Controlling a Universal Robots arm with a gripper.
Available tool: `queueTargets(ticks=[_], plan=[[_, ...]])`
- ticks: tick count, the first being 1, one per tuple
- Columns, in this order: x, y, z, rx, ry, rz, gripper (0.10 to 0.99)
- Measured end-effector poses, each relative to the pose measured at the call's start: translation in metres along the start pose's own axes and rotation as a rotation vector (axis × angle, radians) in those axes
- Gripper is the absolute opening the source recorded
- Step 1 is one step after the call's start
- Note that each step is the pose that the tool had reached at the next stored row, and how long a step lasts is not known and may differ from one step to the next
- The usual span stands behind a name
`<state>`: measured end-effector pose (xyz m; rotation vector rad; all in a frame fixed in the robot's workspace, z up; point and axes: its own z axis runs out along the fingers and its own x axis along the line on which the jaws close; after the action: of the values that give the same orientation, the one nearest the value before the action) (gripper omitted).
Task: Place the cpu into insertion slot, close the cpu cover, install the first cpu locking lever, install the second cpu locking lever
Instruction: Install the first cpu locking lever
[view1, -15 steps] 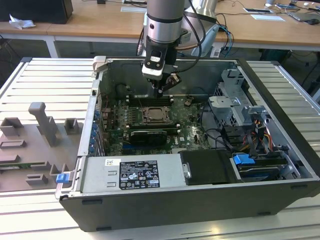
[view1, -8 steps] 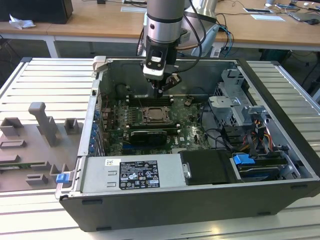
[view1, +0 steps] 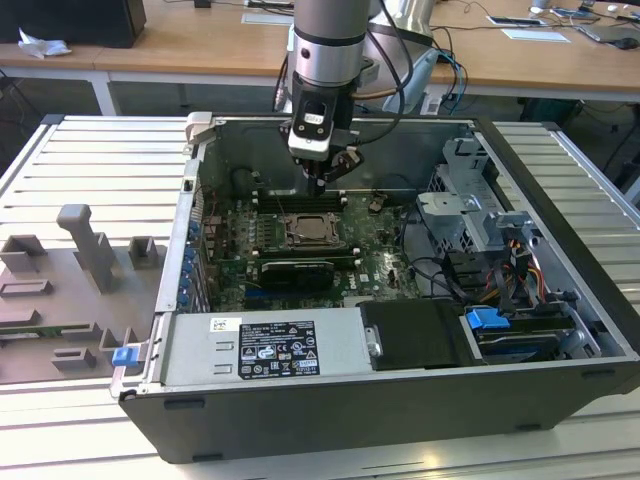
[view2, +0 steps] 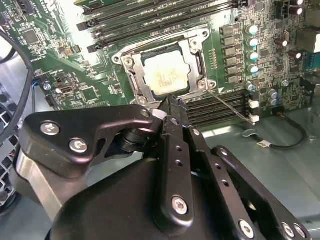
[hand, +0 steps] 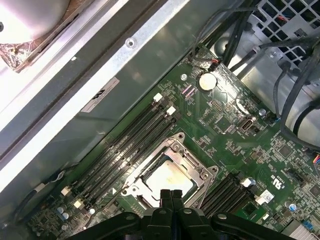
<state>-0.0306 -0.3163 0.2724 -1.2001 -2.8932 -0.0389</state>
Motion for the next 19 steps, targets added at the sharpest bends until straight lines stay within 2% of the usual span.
queueTargets(ticks=[8, 10, 18, 19], plan=[[0.0, 0.0, 0.0, 0.001, 0.0013, -0.063, 0.106], [0.0, 0.0, 0.0, 0.003, 0.0031, -0.159, 0.106], [0.0, 0.0, 0.0, 0.005, 0.006, -0.307, 0.106], [0.0, 0.0, 0.0, 0.006, 0.0067, -0.339, 0.106]])
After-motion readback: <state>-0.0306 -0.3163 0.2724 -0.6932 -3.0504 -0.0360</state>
